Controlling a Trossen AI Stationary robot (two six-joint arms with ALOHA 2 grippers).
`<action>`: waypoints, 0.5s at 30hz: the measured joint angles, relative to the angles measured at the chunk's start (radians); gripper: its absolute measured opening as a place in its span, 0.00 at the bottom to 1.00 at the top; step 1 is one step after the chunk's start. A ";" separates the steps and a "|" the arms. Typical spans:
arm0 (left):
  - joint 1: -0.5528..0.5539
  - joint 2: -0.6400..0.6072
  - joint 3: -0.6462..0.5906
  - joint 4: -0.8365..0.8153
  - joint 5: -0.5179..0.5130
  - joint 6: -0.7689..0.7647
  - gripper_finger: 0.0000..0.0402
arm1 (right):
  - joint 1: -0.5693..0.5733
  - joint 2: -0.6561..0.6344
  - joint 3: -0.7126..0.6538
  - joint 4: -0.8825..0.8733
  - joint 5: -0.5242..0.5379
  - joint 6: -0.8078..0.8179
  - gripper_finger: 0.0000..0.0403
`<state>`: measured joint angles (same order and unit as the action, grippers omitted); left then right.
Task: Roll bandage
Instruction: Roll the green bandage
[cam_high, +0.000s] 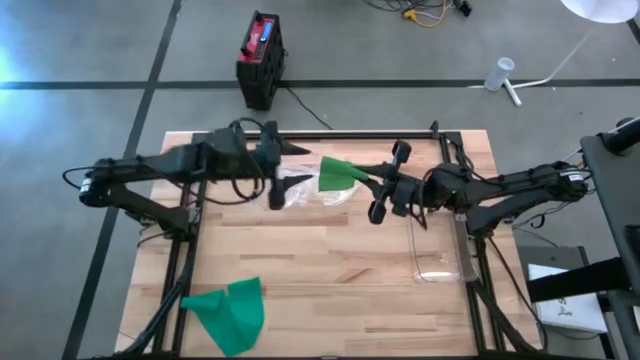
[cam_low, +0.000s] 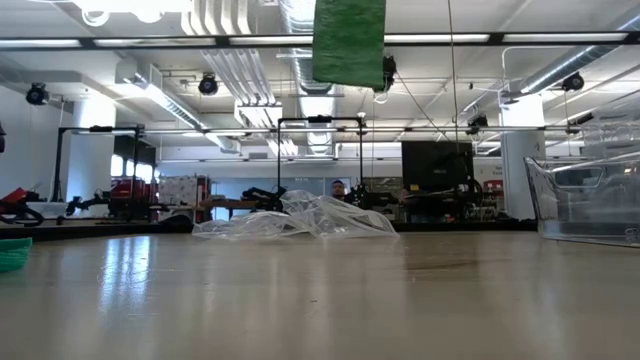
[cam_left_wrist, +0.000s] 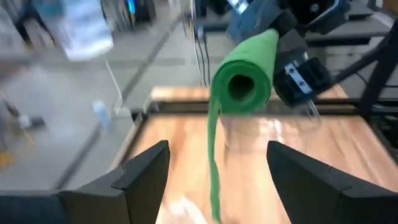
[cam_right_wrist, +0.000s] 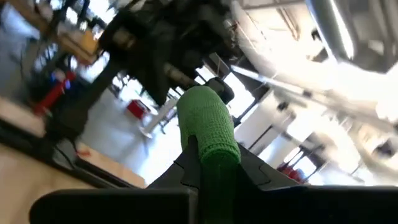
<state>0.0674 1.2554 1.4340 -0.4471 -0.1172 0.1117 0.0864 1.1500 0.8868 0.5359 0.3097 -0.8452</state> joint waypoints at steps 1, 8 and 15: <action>0.007 0.001 0.038 -0.073 0.014 -0.036 0.65 | 0.000 0.003 0.002 -0.006 0.000 -0.047 0.08; 0.019 0.008 0.194 -0.277 0.088 -0.090 0.61 | 0.000 0.011 0.005 -0.014 -0.001 -0.340 0.08; 0.094 0.022 0.233 -0.288 0.089 -0.151 0.59 | 0.005 -0.010 0.005 -0.030 0.072 -0.516 0.08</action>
<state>0.1611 1.2773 1.6673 -0.7352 -0.0287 -0.0390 0.0910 1.1400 0.8917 0.5058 0.3813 -1.3613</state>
